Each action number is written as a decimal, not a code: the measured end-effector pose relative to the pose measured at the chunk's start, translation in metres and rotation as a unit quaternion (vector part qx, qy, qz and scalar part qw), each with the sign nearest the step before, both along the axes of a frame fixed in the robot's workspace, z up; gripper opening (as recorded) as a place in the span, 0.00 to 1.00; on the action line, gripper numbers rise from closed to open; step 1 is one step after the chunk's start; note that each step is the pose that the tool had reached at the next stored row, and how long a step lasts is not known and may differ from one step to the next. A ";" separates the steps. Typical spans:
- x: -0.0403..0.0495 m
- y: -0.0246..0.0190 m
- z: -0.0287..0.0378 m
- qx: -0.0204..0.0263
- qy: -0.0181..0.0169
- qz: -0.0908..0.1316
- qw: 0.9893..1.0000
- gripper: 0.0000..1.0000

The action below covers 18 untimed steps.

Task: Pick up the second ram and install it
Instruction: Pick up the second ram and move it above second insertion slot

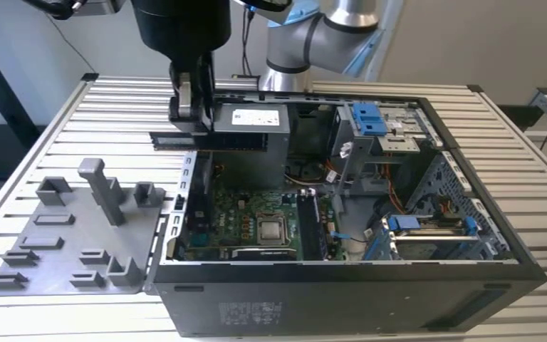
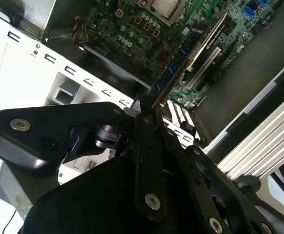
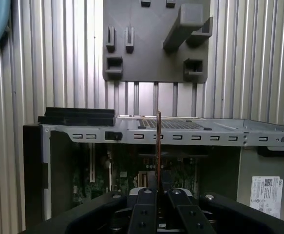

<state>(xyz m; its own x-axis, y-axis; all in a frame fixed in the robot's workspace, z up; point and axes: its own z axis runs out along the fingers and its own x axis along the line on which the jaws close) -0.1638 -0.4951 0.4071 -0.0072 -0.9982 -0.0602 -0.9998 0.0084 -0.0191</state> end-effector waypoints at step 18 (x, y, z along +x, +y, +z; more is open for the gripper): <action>0.0566 0.0023 0.0000 0.000 0.000 -0.012 1.000 0.14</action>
<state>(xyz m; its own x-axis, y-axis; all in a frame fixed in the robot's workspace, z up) -0.1072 -0.4928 0.4071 -0.0316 -0.9977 -0.0599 -0.9993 0.0328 -0.0191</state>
